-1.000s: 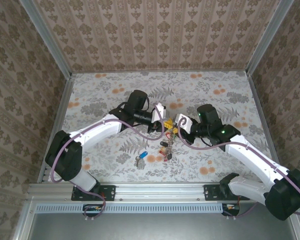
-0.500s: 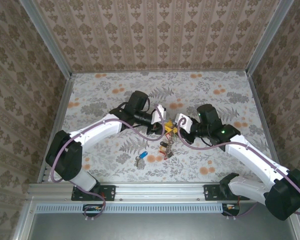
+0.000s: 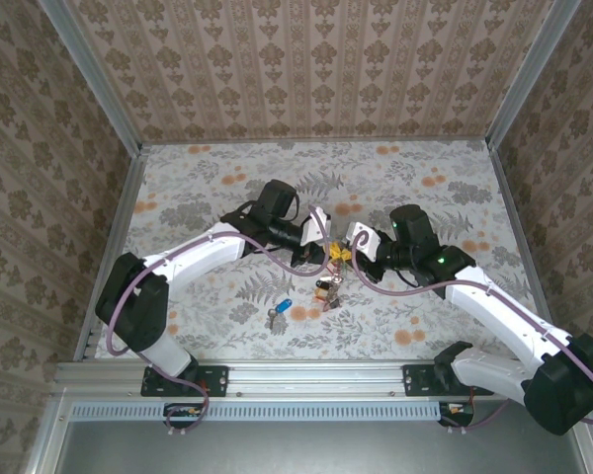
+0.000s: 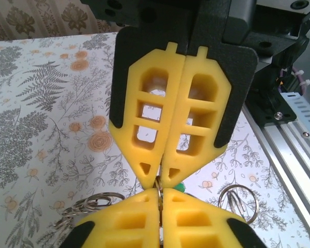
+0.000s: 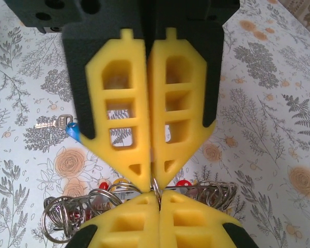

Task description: Put the keys on the keyring

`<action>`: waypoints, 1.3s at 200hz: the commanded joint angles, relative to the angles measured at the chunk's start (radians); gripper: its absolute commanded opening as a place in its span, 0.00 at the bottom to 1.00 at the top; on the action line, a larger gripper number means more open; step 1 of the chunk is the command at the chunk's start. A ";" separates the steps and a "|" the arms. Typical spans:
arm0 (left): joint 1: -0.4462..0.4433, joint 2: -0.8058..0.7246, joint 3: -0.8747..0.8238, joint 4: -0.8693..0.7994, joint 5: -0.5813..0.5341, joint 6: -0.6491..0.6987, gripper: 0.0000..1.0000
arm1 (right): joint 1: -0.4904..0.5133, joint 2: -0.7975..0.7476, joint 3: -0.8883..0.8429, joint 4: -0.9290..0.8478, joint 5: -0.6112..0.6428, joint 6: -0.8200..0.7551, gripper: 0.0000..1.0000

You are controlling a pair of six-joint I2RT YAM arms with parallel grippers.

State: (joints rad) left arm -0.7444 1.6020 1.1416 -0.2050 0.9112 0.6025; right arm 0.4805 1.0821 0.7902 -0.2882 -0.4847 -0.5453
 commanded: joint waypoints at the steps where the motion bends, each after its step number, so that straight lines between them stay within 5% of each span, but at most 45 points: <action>1: 0.007 0.013 0.034 -0.014 0.015 0.008 0.00 | 0.006 -0.031 0.011 0.078 -0.074 0.018 0.00; 104: 0.044 -0.036 -0.065 0.282 0.181 -0.168 0.00 | 0.000 -0.067 -0.141 0.212 -0.017 0.095 0.15; 157: 0.049 -0.033 -0.071 0.315 0.211 -0.185 0.00 | -0.018 -0.050 -0.144 0.247 -0.031 0.105 0.14; 185: 0.050 -0.040 -0.087 0.352 0.207 -0.205 0.00 | -0.032 -0.042 -0.143 0.244 -0.017 0.105 0.05; 216: 0.050 -0.036 -0.066 0.255 0.156 -0.138 0.00 | -0.031 -0.040 -0.095 0.170 -0.046 0.070 0.00; 243: 0.045 -0.026 -0.039 0.132 0.084 -0.053 0.20 | -0.028 -0.042 -0.057 0.129 -0.054 0.047 0.00; 260: 0.045 -0.015 -0.016 0.066 0.066 -0.013 0.22 | -0.024 -0.034 -0.030 0.084 -0.046 0.023 0.00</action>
State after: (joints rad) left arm -0.6991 1.6016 1.0695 -0.0273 1.0016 0.4973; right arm 0.4541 1.0416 0.6922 -0.1417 -0.5091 -0.4751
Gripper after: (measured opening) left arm 0.204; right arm 0.067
